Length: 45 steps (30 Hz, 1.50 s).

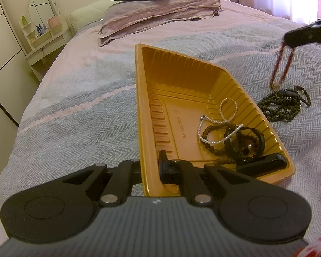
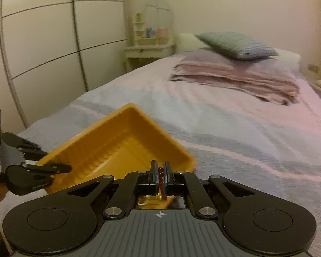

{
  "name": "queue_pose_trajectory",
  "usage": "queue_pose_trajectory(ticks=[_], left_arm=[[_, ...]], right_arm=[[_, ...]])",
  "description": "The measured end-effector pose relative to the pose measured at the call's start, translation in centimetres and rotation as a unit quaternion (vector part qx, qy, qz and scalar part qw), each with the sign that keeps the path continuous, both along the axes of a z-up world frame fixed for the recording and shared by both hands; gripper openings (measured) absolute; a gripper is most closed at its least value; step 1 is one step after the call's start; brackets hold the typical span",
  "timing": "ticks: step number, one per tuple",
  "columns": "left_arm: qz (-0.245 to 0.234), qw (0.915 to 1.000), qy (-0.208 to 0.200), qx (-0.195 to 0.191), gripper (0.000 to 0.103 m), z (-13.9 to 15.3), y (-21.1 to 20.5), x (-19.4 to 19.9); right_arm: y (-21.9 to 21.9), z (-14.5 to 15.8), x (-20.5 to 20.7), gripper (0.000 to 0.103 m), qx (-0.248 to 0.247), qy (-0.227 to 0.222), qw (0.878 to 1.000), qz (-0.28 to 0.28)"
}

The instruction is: Organize jewelry

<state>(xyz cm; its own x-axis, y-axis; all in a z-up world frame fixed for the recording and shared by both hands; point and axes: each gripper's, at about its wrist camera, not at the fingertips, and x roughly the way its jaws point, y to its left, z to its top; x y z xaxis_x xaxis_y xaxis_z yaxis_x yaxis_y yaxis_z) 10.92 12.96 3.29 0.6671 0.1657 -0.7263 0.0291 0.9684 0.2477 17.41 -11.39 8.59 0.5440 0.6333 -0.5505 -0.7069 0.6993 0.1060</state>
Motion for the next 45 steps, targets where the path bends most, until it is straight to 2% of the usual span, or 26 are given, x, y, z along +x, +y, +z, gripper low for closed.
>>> queue_pose_trajectory(ticks=[7,14,18,24,29,32,38,45], left_arm=[[0.0,1.0,0.0,0.0,0.006,-0.1,0.0,0.0],[0.0,1.0,0.0,-0.001,0.006,-0.1,0.0,0.0],[0.0,1.0,-0.001,-0.001,0.006,-0.1,0.0,0.0],[0.0,1.0,-0.001,-0.001,0.006,-0.1,0.0,0.0],[0.0,1.0,-0.001,0.0,0.006,-0.1,0.0,0.0],[0.0,1.0,-0.001,0.002,0.005,0.1,0.0,0.1],[-0.001,1.0,-0.001,0.006,0.006,0.1,-0.3,0.1],[-0.001,1.0,0.0,0.008,0.006,0.1,-0.2,0.1]], right_arm=[[4.5,-2.0,-0.4,0.004,-0.009,0.019,0.999,0.045],[5.4,-2.9,-0.3,0.005,0.015,0.049,0.996,0.072],[3.4,-2.5,0.2,0.005,0.027,0.043,0.998,0.034],[-3.6,-2.4,1.5,0.006,0.033,0.029,0.997,-0.062],[-10.7,-3.2,2.7,0.007,0.024,0.014,0.985,-0.171],[-13.8,-4.4,3.4,0.012,0.013,0.027,0.977,-0.212],[-15.7,-8.4,3.9,0.022,-0.017,0.06,0.972,-0.225],[-13.5,-12.1,4.3,0.026,-0.062,0.074,0.978,-0.185]])
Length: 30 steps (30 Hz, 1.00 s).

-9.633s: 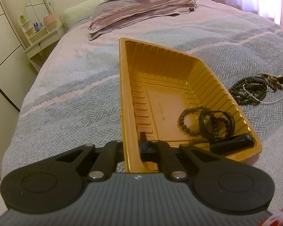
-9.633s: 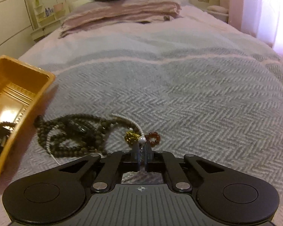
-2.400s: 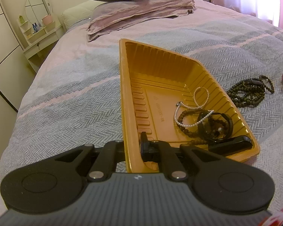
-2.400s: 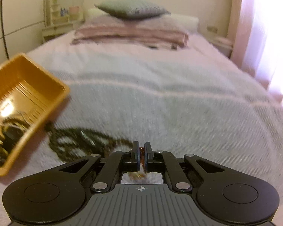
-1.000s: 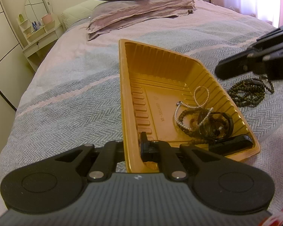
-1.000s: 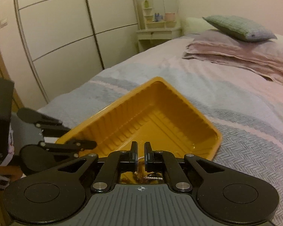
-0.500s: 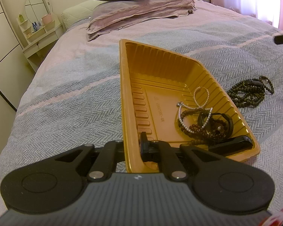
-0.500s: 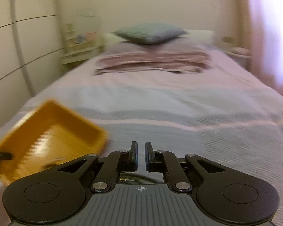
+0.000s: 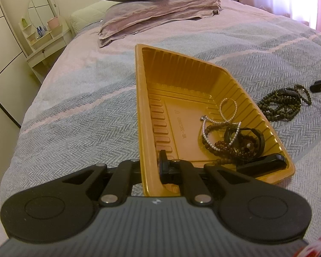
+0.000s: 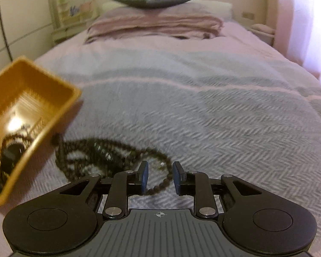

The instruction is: Organize jewelry

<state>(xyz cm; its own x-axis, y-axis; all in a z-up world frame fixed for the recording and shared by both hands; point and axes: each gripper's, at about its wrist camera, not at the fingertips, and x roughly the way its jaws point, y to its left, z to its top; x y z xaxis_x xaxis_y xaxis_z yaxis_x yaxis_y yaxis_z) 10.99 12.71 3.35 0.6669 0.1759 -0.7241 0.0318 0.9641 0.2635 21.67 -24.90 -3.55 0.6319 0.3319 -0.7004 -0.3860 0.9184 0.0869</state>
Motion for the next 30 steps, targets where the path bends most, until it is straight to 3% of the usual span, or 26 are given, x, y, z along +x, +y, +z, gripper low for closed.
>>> queue_pose_trajectory(ticks=[7,20,30], left_arm=[[0.0,1.0,0.0,-0.002,0.006,-0.1,-0.1,0.0],[-0.001,1.0,-0.002,-0.005,0.006,0.0,0.0,-0.1],[0.0,1.0,-0.002,-0.006,0.006,0.0,0.1,-0.1]], right_arm=[[1.0,-2.1,1.0,0.033,-0.023,-0.001,1.0,0.005],[2.9,-2.5,1.3,0.033,-0.049,-0.025,0.998,0.031],[2.9,-3.9,2.6,0.033,-0.052,-0.009,0.998,0.028]])
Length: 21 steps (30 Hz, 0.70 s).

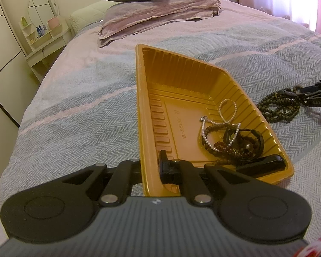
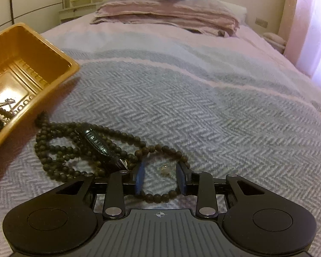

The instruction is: Organize jewelry

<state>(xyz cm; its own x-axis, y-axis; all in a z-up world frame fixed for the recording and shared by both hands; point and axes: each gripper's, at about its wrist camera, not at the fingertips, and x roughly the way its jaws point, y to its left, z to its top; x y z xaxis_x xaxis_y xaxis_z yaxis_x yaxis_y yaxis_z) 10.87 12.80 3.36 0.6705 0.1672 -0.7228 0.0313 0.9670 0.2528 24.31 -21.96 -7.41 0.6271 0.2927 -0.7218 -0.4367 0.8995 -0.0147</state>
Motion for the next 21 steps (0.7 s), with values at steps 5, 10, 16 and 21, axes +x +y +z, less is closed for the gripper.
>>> queue_pose_trajectory(ticks=[5,10,16,21], left_arm=[[0.0,1.0,-0.001,-0.001,0.006,0.0,0.0,0.0],[-0.001,1.0,-0.002,-0.002,0.006,0.1,0.0,-0.1],[-0.001,1.0,-0.002,-0.002,0.007,0.1,0.0,-0.1],[-0.003,1.0,-0.004,-0.003,0.007,0.4,0.0,-0.2]], right_arm=[[0.2,0.2,-0.4,0.025,-0.005,-0.003,1.0,0.007],[0.3,0.5,-1.1,0.009,-0.011,0.0,1.0,0.008],[-0.5,2.4,-2.0,0.009,0.019,-0.016,1.0,-0.006],[-0.6,6.3,-2.8,0.009,0.049,-0.039,0.998,0.012]])
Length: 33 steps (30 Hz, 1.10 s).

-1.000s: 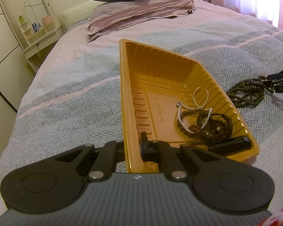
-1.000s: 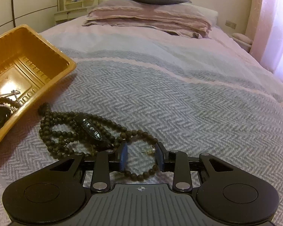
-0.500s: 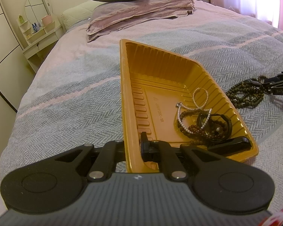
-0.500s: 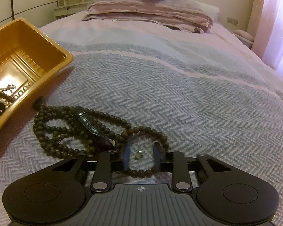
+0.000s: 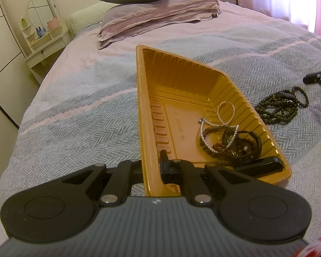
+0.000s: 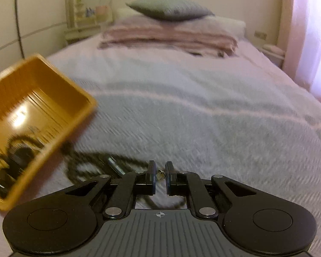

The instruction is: Organize jewelry

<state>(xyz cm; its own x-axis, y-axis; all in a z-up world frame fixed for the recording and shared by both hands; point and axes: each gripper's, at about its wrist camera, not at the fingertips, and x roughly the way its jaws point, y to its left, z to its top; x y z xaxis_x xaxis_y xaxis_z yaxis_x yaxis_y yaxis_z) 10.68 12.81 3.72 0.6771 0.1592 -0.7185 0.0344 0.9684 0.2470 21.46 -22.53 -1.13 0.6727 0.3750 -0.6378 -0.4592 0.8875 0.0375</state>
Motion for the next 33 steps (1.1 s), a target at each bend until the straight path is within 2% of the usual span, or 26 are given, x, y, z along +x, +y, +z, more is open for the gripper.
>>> queue_pose_trajectory(ticks=[4,8,13,19,22,24,26,28,33], left_arm=[[0.0,1.0,-0.001,-0.001,0.007,0.1,-0.1,0.0],[-0.001,1.0,0.0,-0.003,0.007,0.1,0.1,-0.1],[-0.001,1.0,0.0,-0.004,0.007,0.0,0.1,-0.1],[-0.002,1.0,0.0,-0.004,0.007,-0.1,0.1,-0.1],[-0.001,1.0,0.0,-0.005,0.007,-0.1,0.0,-0.1],[-0.001,1.0,0.0,-0.005,0.007,-0.1,0.0,-0.1],[-0.001,1.0,0.0,-0.006,0.007,-0.1,0.0,-0.1],[-0.002,1.0,0.0,-0.005,0.007,-0.1,-0.1,-0.1],[0.0,1.0,-0.001,-0.006,0.007,-0.1,0.0,-0.1]], right_arm=[[2.1,3.0,-1.0,0.009,0.027,-0.012,0.999,0.04],[5.9,4.6,-1.7,0.009,0.063,0.001,0.993,0.096],[11.4,4.8,-1.6,0.009,0.069,0.007,0.987,0.147],[15.0,3.3,0.1,0.009,0.067,0.028,0.985,0.157],[15.4,2.5,0.9,0.009,0.075,0.042,0.984,0.153],[15.1,2.3,1.2,0.009,0.097,0.045,0.982,0.153],[14.0,2.6,1.4,0.016,0.121,0.044,0.982,0.142],[12.9,3.1,1.3,0.03,0.132,0.036,0.982,0.129],[8.9,4.3,0.8,0.033,0.14,0.018,0.985,0.099]])
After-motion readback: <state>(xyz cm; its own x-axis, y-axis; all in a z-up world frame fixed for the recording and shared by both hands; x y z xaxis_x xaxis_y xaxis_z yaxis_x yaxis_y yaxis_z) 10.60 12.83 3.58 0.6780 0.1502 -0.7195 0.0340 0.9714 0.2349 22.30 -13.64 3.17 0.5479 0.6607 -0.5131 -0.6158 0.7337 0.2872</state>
